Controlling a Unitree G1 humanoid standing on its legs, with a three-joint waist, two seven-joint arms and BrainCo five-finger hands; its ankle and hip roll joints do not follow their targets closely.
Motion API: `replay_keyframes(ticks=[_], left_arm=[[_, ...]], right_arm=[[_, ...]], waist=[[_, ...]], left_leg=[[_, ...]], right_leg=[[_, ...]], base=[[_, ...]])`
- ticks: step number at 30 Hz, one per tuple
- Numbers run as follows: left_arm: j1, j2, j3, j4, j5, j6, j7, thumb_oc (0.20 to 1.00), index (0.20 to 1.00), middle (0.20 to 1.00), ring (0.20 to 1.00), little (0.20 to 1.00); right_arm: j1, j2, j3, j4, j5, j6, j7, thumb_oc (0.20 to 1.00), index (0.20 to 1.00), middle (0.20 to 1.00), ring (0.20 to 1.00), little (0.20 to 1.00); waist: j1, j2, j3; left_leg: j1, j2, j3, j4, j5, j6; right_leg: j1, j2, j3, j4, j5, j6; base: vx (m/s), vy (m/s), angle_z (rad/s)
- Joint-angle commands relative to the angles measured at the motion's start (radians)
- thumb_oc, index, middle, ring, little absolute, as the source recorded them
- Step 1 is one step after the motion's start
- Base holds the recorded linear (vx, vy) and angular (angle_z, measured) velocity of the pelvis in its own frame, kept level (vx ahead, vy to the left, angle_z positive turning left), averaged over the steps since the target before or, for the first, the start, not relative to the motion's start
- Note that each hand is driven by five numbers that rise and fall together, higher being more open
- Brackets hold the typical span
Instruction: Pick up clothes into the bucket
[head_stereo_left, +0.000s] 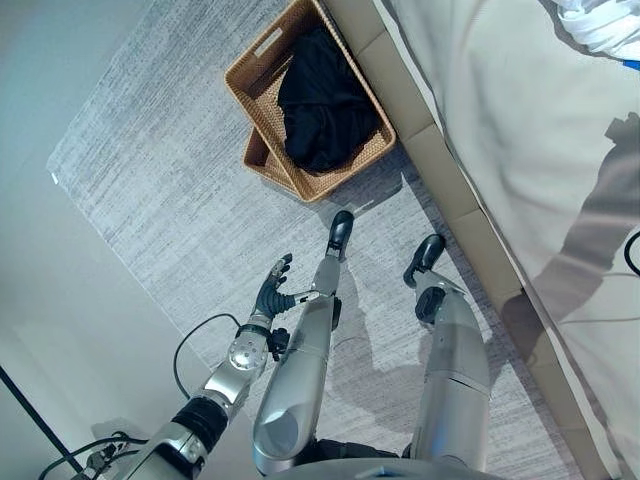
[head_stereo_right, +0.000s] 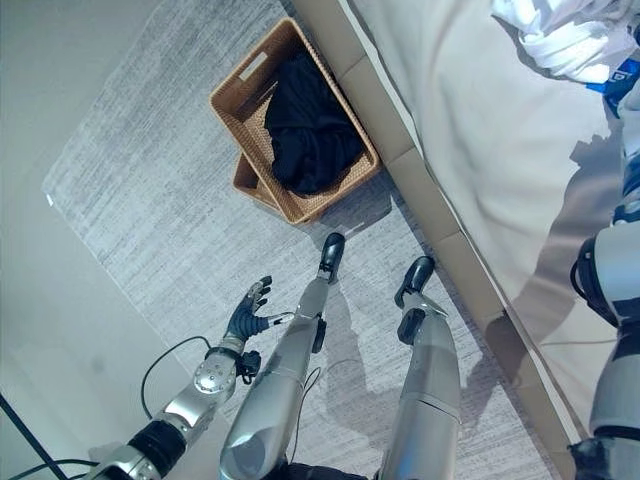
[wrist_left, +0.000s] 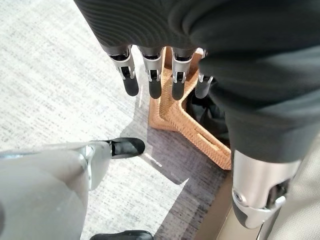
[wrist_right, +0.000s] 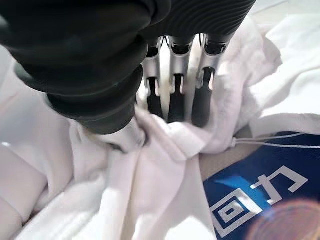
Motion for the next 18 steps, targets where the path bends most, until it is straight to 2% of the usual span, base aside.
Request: replay_keyframes(ticks=[1, 6, 9, 14, 15, 16, 17, 18], left_arm=[[0.012, 0.002, -0.017, -0.004, -0.008, -0.024, 0.008, 1.000, 1.000, 1.000, 1.000, 1.000], [0.001, 0.013, -0.017, 0.018, 0.000, -0.026, 0.027, 1.000, 1.000, 1.000, 1.000, 1.000], [-0.005, 0.025, -0.011, 0.052, 0.017, -0.030, 0.052, 1.000, 1.000, 1.000, 1.000, 1.000], [-0.015, 0.034, 0.005, 0.104, 0.035, -0.032, 0.077, 1.000, 1.000, 1.000, 1.000, 1.000], [-0.012, 0.040, 0.014, 0.121, 0.043, -0.034, 0.086, 1.000, 1.000, 1.000, 1.000, 1.000], [-0.017, 0.045, 0.020, 0.129, 0.051, -0.035, 0.090, 1.000, 1.000, 1.000, 1.000, 1.000], [-0.014, 0.043, 0.019, 0.130, 0.051, -0.034, 0.090, 1.000, 1.000, 1.000, 1.000, 1.000], [-0.017, 0.047, 0.025, 0.143, 0.058, -0.035, 0.095, 1.000, 1.000, 1.000, 1.000, 1.000]], right_arm=[[-0.071, -0.064, 0.130, -0.039, 0.003, -0.026, -0.031, 0.200, 0.200, 0.200, 0.200, 0.200], [-0.119, -0.071, 0.144, -0.101, 0.044, -0.049, -0.089, 0.200, 0.200, 0.200, 0.200, 0.200], [-0.154, -0.075, 0.146, -0.168, 0.068, -0.070, -0.164, 0.200, 0.200, 0.200, 0.200, 0.200], [-0.174, -0.078, 0.132, -0.237, 0.080, -0.089, -0.237, 0.200, 0.200, 0.200, 0.200, 0.200], [-0.187, -0.082, 0.129, -0.271, 0.074, -0.093, -0.265, 0.200, 0.200, 0.200, 0.200, 0.200], [-0.192, -0.083, 0.122, -0.289, 0.069, -0.095, -0.275, 0.200, 0.200, 0.200, 0.200, 0.200], [-0.188, -0.081, 0.123, -0.289, 0.069, -0.094, -0.274, 0.200, 0.200, 0.200, 0.200, 0.200], [-0.195, -0.083, 0.115, -0.307, 0.066, -0.097, -0.289, 0.200, 0.200, 0.200, 0.200, 0.200]], waist=[[-0.029, 0.029, -0.004], [-0.045, 0.011, -0.004], [-0.058, -0.013, -0.004], [-0.073, -0.041, -0.004], [-0.080, -0.056, -0.004], [-0.082, -0.062, -0.004], [-0.083, -0.064, -0.004], [-0.084, -0.069, -0.004]], left_leg=[[0.063, 0.013, -0.035, 0.050, -0.086, 0.010], [0.068, 0.006, -0.034, 0.062, -0.089, 0.007], [0.089, 0.011, -0.029, 0.060, -0.091, 0.003], [0.124, 0.020, -0.016, 0.061, -0.097, -0.001], [0.151, 0.021, -0.011, 0.066, -0.104, -0.002], [0.138, 0.022, -0.008, 0.070, -0.081, 0.000], [0.161, 0.024, -0.008, 0.069, -0.107, -0.002], [0.154, 0.023, -0.004, 0.075, -0.086, 0.000]], right_leg=[[0.113, -0.010, 0.032, -0.041, -0.007, 0.123], [0.138, -0.010, 0.032, -0.056, 0.002, 0.124], [0.177, -0.003, 0.027, -0.094, 0.019, 0.126], [0.233, 0.011, 0.023, -0.141, 0.044, 0.129], [0.272, 0.018, 0.023, -0.161, 0.055, 0.131], [0.274, 0.021, 0.013, -0.186, 0.094, 0.124], [0.292, 0.023, 0.023, -0.179, 0.064, 0.132], [0.301, 0.026, 0.012, -0.205, 0.104, 0.126]], base=[[-0.03, -0.006, 0.00], [-0.03, 0.007, 0.01], [-0.04, 0.020, 0.01], [-0.04, 0.025, -0.05], [-0.11, 0.082, -0.11], [-0.03, 0.051, -0.13], [-0.10, 0.064, -0.13], [-0.02, 0.027, -0.14]])
